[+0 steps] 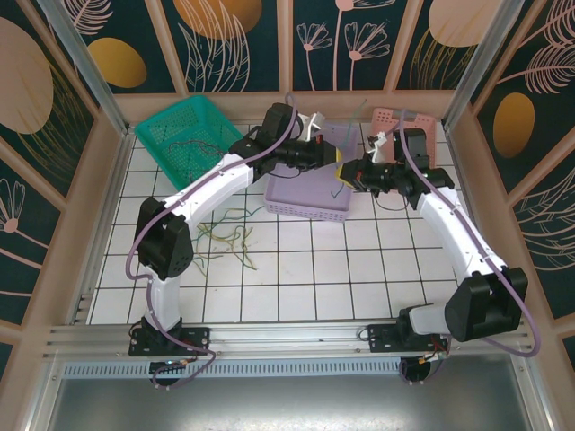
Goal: Untangle the cables
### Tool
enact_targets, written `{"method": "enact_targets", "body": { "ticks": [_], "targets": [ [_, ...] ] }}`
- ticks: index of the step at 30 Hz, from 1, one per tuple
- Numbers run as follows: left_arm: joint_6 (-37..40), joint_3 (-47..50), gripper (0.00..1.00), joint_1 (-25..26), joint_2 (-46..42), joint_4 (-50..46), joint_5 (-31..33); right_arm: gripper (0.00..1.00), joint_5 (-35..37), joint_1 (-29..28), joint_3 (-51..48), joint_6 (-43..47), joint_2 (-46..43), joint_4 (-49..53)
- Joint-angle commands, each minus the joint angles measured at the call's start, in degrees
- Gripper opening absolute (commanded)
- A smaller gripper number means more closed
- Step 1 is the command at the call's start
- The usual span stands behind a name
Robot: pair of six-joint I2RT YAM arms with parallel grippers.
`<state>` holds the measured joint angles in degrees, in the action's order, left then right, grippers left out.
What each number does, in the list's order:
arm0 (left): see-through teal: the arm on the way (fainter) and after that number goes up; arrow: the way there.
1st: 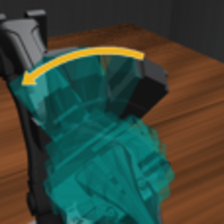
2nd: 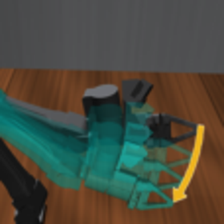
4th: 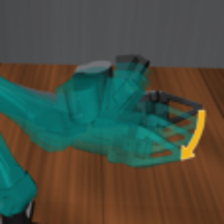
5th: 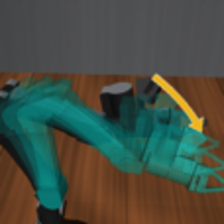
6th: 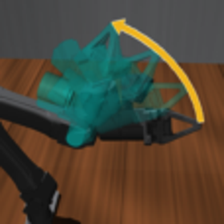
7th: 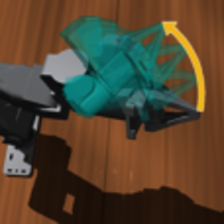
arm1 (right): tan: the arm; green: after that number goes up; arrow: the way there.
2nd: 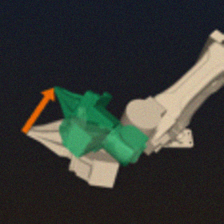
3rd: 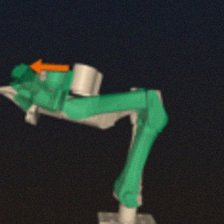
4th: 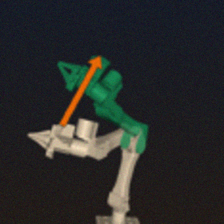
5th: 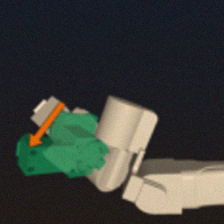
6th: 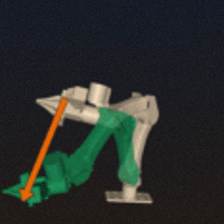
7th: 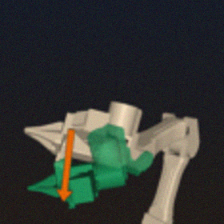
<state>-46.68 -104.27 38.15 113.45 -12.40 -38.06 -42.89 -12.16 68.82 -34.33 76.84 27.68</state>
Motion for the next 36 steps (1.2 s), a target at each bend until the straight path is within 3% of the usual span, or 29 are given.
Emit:
{"method": "enact_targets", "body": {
  "ticks": [1,3,5,9,13,19,28,36],
  "targets": [
    [-1.49,-2.20,0.23,0.44,-0.26,0.35,-0.70,0.00,10.77,0.60,2.78,3.75,0.93,3.66],
    [-1.41,-3.47,0.47,0.44,-0.44,-1.07,2.28,0.00,14.21,1.18,3.84,4.92,1.03,5.75],
    [-1.23,-5.05,0.63,0.10,-1.23,-3.95,7.93,0.00,17.77,2.84,5.37,6.39,1.45,7.86],
    [-0.43,-8.68,0.73,-0.73,-3.02,-15.33,24.36,0.00,26.91,8.19,10.62,11.20,5.32,13.25],
    [1.17,-9.69,0.74,-0.83,-4.27,-21.93,32.45,0.00,37.10,13.25,15.55,12.80,11.89,14.71],
    [2.67,-4.04,0.72,-0.80,-8.04,-20.95,34.20,0.00,45.28,17.21,23.69,16.03,23.92,9.94],
    [3.63,2.50,0.71,-0.84,-12.46,-19.47,33.76,0.00,51.17,17.36,41.67,24.16,45.53,9.00],
    [2.79,8.22,0.70,-0.80,-17.09,-17.92,33.71,0.00,53.26,15.75,47.41,24.76,57.26,10.01]
  ]
}}
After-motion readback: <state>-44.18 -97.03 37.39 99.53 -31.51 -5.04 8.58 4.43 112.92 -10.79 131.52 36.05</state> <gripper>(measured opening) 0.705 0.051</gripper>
